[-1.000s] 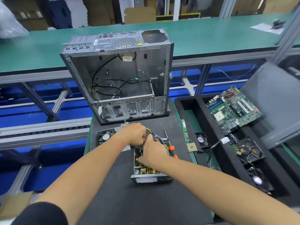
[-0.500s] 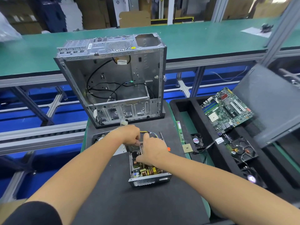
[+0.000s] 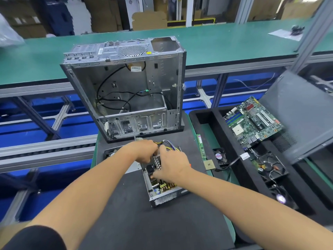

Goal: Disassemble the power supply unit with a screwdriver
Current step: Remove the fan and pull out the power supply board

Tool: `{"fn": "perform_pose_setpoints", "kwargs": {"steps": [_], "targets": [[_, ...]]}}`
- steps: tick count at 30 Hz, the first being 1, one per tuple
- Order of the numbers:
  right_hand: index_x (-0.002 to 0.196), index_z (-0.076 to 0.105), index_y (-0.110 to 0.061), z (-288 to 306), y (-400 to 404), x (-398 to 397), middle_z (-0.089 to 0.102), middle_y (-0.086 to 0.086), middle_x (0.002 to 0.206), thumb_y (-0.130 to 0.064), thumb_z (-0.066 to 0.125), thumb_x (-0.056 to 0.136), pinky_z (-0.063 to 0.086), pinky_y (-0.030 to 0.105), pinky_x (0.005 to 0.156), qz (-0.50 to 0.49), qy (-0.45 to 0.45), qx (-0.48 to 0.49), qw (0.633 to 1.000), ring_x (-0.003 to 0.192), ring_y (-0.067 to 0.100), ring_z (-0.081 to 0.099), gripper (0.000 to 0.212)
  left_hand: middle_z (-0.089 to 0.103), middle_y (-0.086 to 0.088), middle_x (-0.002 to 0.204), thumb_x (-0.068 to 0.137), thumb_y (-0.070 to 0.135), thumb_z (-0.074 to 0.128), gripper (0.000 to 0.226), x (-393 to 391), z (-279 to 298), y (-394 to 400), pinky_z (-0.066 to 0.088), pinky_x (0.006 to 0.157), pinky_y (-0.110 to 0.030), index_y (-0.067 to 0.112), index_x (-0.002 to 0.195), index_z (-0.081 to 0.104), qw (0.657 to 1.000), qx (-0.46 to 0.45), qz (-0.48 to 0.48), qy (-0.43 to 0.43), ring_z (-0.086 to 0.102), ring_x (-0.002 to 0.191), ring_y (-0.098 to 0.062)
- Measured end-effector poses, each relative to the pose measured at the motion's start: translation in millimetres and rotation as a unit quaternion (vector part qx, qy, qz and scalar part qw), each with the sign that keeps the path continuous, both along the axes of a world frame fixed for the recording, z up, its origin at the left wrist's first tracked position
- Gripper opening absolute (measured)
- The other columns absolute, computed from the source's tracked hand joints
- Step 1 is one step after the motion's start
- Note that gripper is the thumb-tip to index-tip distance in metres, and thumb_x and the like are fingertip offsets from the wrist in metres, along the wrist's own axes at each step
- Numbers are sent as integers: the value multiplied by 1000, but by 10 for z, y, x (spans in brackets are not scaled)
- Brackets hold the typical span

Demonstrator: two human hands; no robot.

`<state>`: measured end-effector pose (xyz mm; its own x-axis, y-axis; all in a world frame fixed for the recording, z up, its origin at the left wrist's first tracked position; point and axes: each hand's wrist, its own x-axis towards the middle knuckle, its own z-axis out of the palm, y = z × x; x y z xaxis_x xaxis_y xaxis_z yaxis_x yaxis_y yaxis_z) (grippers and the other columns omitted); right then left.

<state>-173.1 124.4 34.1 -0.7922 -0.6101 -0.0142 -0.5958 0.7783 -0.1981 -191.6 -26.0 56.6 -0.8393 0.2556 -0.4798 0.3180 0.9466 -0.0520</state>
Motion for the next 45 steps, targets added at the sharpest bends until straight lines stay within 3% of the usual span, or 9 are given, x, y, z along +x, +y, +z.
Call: {"fn": "perform_pose_setpoints", "kwargs": {"steps": [6, 11, 17, 22, 24, 28, 34, 39, 45], "targets": [[95, 30, -18, 128, 60, -145, 37, -8, 59, -51, 63, 66, 22, 27, 46, -22, 12, -5, 1000, 56, 23, 42, 56, 58, -8, 71, 76, 4, 53, 9, 9, -7, -46, 49, 65, -41, 8, 78, 61, 998, 43, 24, 25, 56, 70, -29], [92, 32, -18, 198, 151, -299, 51, -4, 63, -53, 64, 64, 29, 27, 43, -12, -49, -6, 999, 54, 13, 45, 55, 64, -9, 74, 82, 8, 57, 8, 22, -14, -105, 49, 70, -39, 6, 77, 63, 993, 106, 51, 32, 56, 71, -24], [94, 35, -20, 287, 238, -397, 56, -3, 70, -55, 66, 64, 35, 28, 45, -26, -90, -31, 995, 61, 13, 51, 56, 50, 1, 57, 80, 4, 56, 18, -10, -12, -90, 34, 54, -29, 12, 64, 57, 986, 135, 82, 44, 39, 54, -14], [98, 38, -18, 289, 279, -439, 57, -1, 71, -52, 69, 67, 41, 30, 49, -18, -105, -36, 994, 64, 18, 54, 56, 69, 8, 91, 86, 13, 63, 15, -41, -42, -142, 46, 78, -28, 19, 96, 73, 978, 171, 107, 50, 59, 84, -11], [97, 38, -17, 280, 252, -434, 56, -1, 69, -50, 69, 66, 39, 30, 48, 8, -99, -32, 995, 63, 19, 54, 55, 68, 9, 84, 85, 15, 67, 8, -77, -70, -158, 45, 71, -24, 20, 85, 72, 975, 181, 118, 49, 59, 80, -12], [93, 35, -17, 267, 169, -447, 51, -2, 64, -48, 69, 66, 31, 29, 45, 50, -66, -11, 997, 56, 15, 46, 54, 53, 18, 58, 82, 14, 72, 36, -116, -106, -174, 32, 55, -18, 32, 56, 54, 967, 205, 143, 44, 48, 59, -1], [96, 34, -19, 345, 73, -595, 49, -5, 71, -54, 72, 66, 34, 30, 47, 72, -78, 50, 993, 64, 16, 48, 59, 53, 13, 57, 82, 18, 71, 31, -134, -91, -193, 34, 54, -23, 28, 57, 56, 973, 189, 126, 39, 47, 56, -4], [105, 39, -17, 349, 104, -659, 58, -2, 87, -57, 72, 66, 48, 33, 61, 56, -92, 60, 992, 78, 22, 56, 64, 59, 9, 62, 83, 15, 68, 12, -149, -94, -202, 42, 60, -28, 18, 72, 68, 975, 191, 107, 49, 50, 61, -10], [100, 35, -17, 418, 191, -730, 57, -2, 81, -51, 73, 69, 49, 35, 66, 91, -93, 65, 989, 79, 24, 56, 59, 63, 4, 67, 83, 13, 67, 5, -191, -141, -207, 44, 64, -28, 13, 80, 71, 972, 198, 109, 62, 52, 66, -14]]}}
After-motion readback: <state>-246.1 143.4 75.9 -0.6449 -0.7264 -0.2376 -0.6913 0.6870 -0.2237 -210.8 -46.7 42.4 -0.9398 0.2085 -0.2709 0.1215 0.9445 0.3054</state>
